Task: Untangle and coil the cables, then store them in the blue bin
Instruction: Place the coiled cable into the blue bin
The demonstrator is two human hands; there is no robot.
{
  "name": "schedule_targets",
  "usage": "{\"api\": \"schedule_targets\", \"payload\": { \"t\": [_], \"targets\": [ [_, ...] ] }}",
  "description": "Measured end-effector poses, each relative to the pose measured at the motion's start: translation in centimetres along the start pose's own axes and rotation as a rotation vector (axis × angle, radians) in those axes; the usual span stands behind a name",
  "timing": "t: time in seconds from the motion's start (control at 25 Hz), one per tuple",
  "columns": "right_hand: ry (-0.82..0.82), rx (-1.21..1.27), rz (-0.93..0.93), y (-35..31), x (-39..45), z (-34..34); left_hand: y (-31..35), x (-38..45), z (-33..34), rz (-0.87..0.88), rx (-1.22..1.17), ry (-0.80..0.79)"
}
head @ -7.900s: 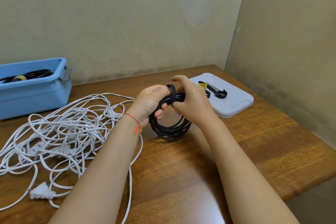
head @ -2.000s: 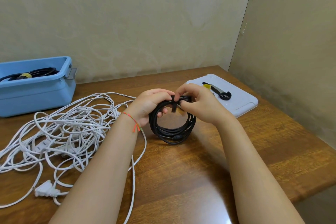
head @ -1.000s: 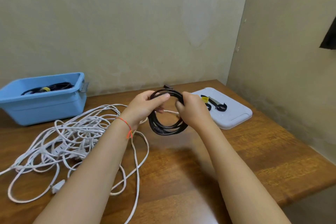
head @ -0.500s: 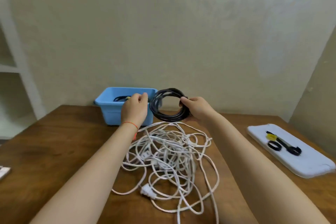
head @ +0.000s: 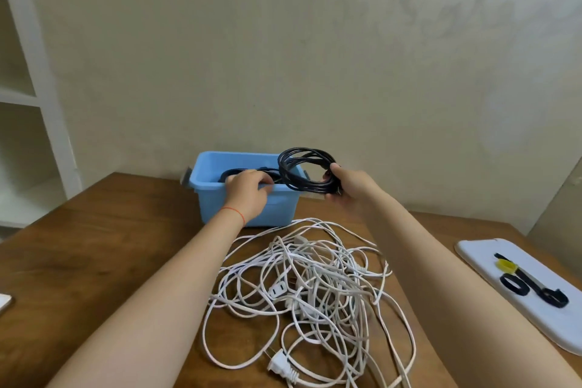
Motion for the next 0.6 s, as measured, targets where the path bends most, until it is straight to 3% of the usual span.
{"api": "schedule_targets", "payload": {
  "t": [0.28,0.44,0.52,0.6],
  "targets": [
    [0.092,0.040,-0.014,-0.3,1.6,-2.2,5.9,-2.0,5.2,0.070,-0.113,-0.041],
    [0.157,0.073,-0.003,-0.6,2.8,-4.3,7.5,-1.9,5.4,0.144,-0.221,-0.180],
    [0.167,0.076,0.004,-0.5,4.0,-4.3,6.0,-0.6,3.0,0.131,-0.285,0.070],
    [0.140,0.077,0.015,-0.6,5.0,-3.0,2.4,1.3,0.7,-0.088,-0.302,0.288]
  ]
}}
Point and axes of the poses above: each hand's wrist, its own x-axis towards the middle knuckle, its own z-axis out of the palm, y = z × x, the point moved 4 cm from there along x, towards the middle knuckle, and after that the axes turned 12 degrees about -z, right-handed, at the moved point
